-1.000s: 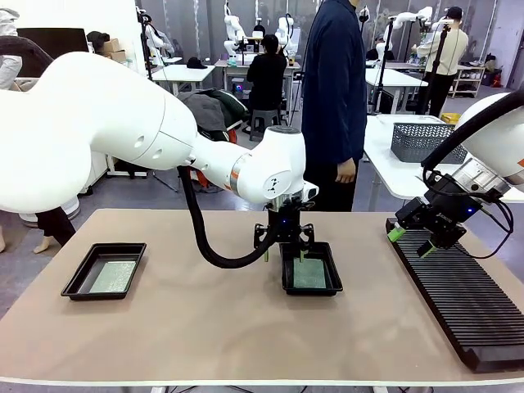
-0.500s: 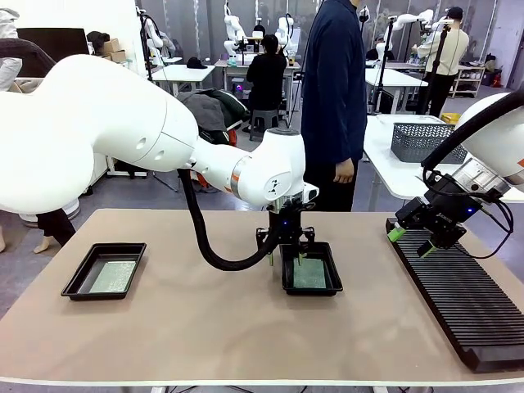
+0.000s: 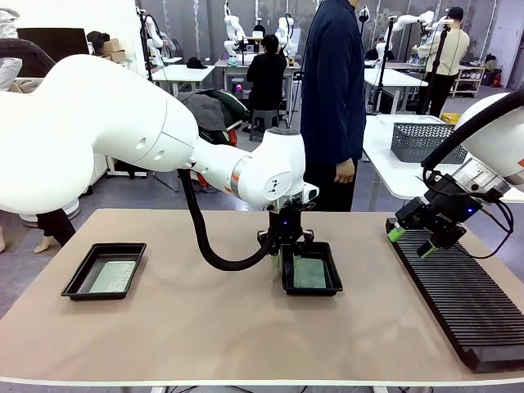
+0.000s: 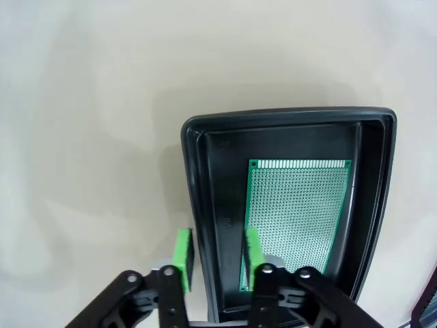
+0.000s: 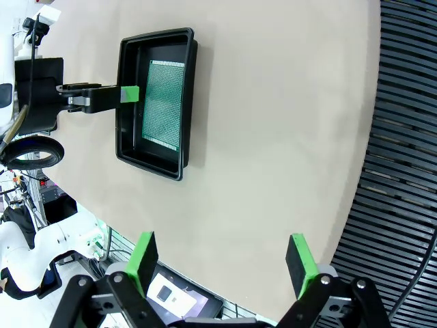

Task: Inspect and transfer BCBs to ESD trays.
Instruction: Pick up the ESD tray and place it on the left side of the table.

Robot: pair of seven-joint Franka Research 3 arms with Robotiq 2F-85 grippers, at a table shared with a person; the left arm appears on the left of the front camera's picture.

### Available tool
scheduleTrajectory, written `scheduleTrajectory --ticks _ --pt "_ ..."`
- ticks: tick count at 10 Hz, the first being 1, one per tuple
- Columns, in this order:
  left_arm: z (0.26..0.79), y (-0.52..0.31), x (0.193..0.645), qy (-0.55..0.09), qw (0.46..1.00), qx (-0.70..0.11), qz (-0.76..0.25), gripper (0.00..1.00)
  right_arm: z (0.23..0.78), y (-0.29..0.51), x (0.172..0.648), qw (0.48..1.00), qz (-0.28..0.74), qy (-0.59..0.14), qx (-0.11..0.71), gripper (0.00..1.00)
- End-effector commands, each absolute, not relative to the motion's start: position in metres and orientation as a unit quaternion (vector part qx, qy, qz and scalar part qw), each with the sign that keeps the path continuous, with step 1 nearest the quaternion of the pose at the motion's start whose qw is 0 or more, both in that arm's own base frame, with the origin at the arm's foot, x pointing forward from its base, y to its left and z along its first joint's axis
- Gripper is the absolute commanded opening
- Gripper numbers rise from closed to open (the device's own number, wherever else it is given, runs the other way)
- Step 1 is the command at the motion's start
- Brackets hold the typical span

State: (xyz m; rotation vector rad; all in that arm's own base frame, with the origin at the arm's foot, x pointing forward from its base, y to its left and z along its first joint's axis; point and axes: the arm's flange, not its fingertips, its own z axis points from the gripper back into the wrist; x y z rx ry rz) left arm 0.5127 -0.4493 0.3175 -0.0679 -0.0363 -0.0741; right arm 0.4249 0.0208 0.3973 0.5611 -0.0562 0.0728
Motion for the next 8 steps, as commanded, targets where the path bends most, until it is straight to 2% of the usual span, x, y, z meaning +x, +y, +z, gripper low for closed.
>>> scheduleTrajectory --ticks 1,4,6,8 --pt "0.3193 -0.4447 0.5091 -0.013 0.998 -0.042 -0.043 0.33 0.3972 0.0225 0.4256 0.960 0.024 -0.029 0.276 1.00" --pt "0.3166 -0.4474 0.5113 -0.005 0.998 -0.035 -0.044 0.11 0.3972 0.0225 0.4256 0.960 0.024 -0.029 0.276 1.00" --pt "0.3162 -0.4485 0.5109 -0.004 0.998 -0.034 -0.044 0.00 0.3972 0.0225 0.4256 0.960 0.024 -0.029 0.276 1.00" --pt "0.3152 -0.4478 0.5100 -0.005 0.999 -0.035 -0.042 0.00 0.3972 0.0225 0.4256 0.960 0.024 -0.029 0.276 1.00"
